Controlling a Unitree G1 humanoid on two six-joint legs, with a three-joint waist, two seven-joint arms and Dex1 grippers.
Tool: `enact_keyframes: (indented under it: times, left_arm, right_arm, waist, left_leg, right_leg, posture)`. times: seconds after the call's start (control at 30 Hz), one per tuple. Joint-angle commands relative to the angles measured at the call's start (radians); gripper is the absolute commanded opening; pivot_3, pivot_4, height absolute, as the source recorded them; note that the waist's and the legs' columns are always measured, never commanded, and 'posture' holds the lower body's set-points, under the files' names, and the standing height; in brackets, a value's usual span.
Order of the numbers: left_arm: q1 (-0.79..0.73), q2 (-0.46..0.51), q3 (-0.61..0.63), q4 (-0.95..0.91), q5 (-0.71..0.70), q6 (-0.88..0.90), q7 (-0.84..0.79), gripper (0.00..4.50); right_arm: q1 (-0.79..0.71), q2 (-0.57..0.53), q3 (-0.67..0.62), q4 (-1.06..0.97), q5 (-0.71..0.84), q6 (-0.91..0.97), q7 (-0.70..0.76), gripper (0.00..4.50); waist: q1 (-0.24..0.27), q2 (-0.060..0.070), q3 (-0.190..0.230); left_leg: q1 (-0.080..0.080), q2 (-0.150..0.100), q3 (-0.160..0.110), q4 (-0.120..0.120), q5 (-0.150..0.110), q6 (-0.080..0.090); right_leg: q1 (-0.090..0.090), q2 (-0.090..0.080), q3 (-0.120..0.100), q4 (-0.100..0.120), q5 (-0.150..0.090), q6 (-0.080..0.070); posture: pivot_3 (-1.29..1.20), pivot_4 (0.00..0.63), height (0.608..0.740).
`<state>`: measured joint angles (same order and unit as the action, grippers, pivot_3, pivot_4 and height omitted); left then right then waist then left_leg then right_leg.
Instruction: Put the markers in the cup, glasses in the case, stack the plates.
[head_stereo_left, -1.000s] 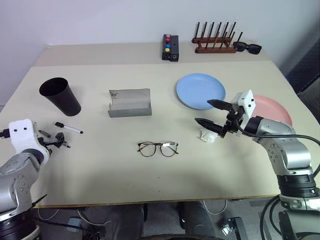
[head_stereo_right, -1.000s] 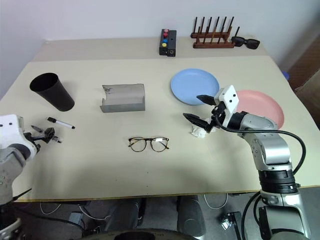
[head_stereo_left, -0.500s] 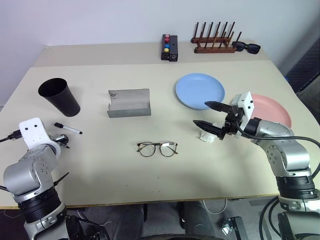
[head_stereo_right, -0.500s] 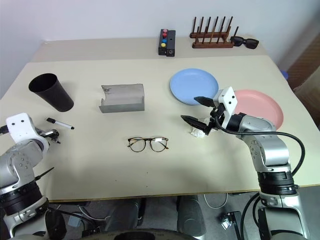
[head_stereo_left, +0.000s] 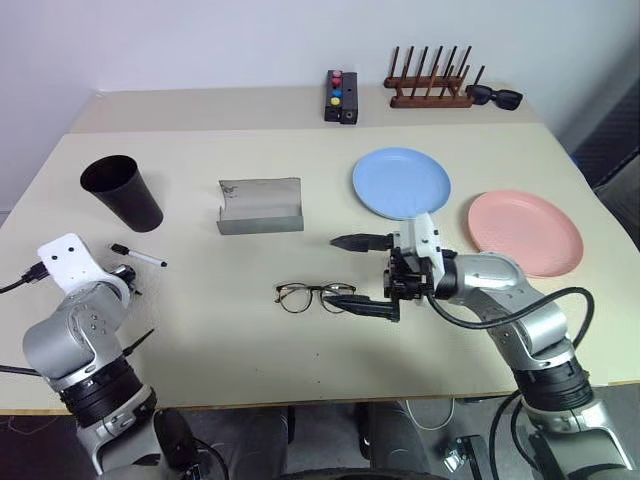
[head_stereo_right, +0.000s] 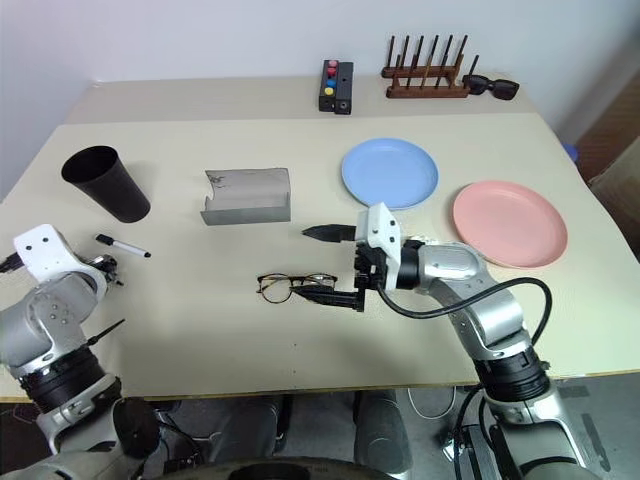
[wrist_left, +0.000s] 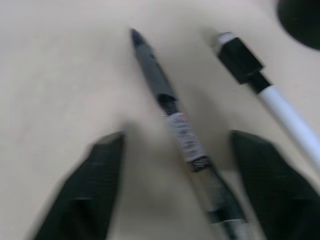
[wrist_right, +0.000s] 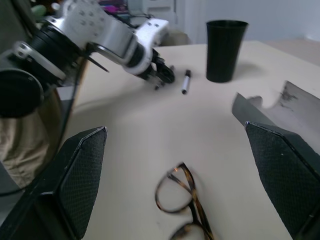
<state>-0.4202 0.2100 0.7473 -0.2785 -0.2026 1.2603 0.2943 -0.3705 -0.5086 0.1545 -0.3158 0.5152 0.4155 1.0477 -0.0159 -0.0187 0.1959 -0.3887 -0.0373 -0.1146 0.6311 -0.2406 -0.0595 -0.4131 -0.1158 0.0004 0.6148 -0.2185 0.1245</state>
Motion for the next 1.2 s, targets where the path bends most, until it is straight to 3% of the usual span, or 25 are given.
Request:
enact_keyframes:
  times: [0.03, 0.1, 0.13, 0.37, 0.43, 0.57, 0.7, 0.87, 1.2]
  left_arm:
    - [-0.004, -0.025, 0.059, 0.001, 0.027, -0.001, 0.039, 1.13]
    - [-0.011, -0.036, 0.073, 0.004, 0.03, -0.006, 0.046, 0.14]
    - [-0.011, -0.037, 0.074, 0.008, 0.031, -0.013, 0.046, 0.06]
    - [-0.033, -0.049, 0.1, 0.006, 0.02, -0.258, 0.071, 0.06]
    - [-0.021, -0.03, 0.084, -0.013, 0.01, -0.416, 0.033, 0.06]
    - [-0.005, 0.037, 0.013, -0.07, -0.019, -0.698, -0.121, 0.06]
    - [-0.003, 0.143, -0.083, -0.045, -0.007, -0.868, -0.252, 0.06]
    - [-0.136, 0.248, -0.18, 0.183, 0.024, -1.041, -0.31, 0.06]
    - [-0.283, 0.306, -0.258, 0.642, 0.049, -1.345, -0.356, 0.06]
  right_arm:
    - [-0.017, 0.019, 0.002, -0.003, 0.005, -0.014, -0.005, 4.5]
    - [-0.019, 0.025, 0.005, 0.0, 0.003, -0.015, -0.007, 4.5]
    - [-0.019, 0.028, 0.006, 0.002, 0.002, -0.016, -0.008, 4.5]
    - [-0.011, 0.027, 0.001, 0.013, -0.004, -0.021, -0.019, 4.5]
    - [-0.007, 0.027, -0.001, 0.014, -0.004, -0.022, -0.024, 4.5]
    - [-0.004, 0.027, -0.002, 0.016, -0.002, -0.023, -0.032, 4.5]
    - [-0.01, 0.035, -0.002, 0.021, 0.002, -0.023, -0.04, 4.5]
    - [-0.046, 0.078, -0.001, 0.038, 0.008, -0.033, -0.06, 4.5]
    - [-0.121, 0.24, -0.038, 0.069, 0.025, -0.046, -0.192, 4.5]
  waist:
    - [0.0, 0.0, 0.0]
    - [0.002, 0.0, 0.0]
    - [0.002, 0.0, 0.0]
    - [0.003, -0.002, 0.0]
    - [0.003, -0.002, 0.0]
    - [0.005, -0.003, 0.0]
    - [0.006, -0.003, 0.0]
    - [0.005, -0.003, 0.0]
    - [-0.001, -0.003, 0.0]
  left_leg:
    - [0.0, 0.0, 0.0, 0.0, 0.0, 0.0]
    - [0.0, 0.0, 0.0, 0.0, 0.0, 0.0]
    - [0.0, 0.0, 0.0, 0.0, 0.0, 0.0]
    - [0.0, 0.0, 0.0, 0.0, 0.0, 0.0]
    - [-0.001, 0.0, 0.0, 0.0, 0.0, 0.0]
    - [-0.002, 0.0, 0.0, 0.0, 0.0, -0.001]
    - [-0.002, 0.0, 0.0, 0.0, 0.0, -0.001]
    - [-0.001, 0.0, -0.001, 0.001, 0.0, 0.0]
    - [-0.002, 0.0, -0.001, -0.001, 0.0, 0.0]
  right_leg:
    - [0.0, 0.0, 0.0, 0.0, 0.0, 0.0]
    - [0.0, 0.0, 0.0, 0.0, 0.0, 0.0]
    - [0.0, 0.0, 0.0, 0.0, 0.0, 0.0]
    - [0.0, 0.0, 0.0, 0.0, 0.0, 0.0]
    - [0.0, 0.0, 0.0, -0.001, 0.0, 0.0]
    - [-0.001, 0.0, 0.0, -0.001, 0.0, 0.0]
    - [0.0, 0.0, 0.0, -0.001, 0.0, -0.001]
    - [0.0, 0.001, 0.0, -0.001, 0.0, -0.001]
    - [-0.003, 0.001, 0.0, 0.0, 0.001, 0.002]
  posture:
    - [0.0, 0.15, 0.734]
    - [0.0, 0.15, 0.734]
    - [0.0, 0.15, 0.734]
    - [0.0, 0.15, 0.734]
    - [0.0, 0.15, 0.734]
    - [0.0, 0.15, 0.734]
    - [0.0, 0.15, 0.734]
    - [0.0, 0.15, 0.734]
    - [0.0, 0.15, 0.734]
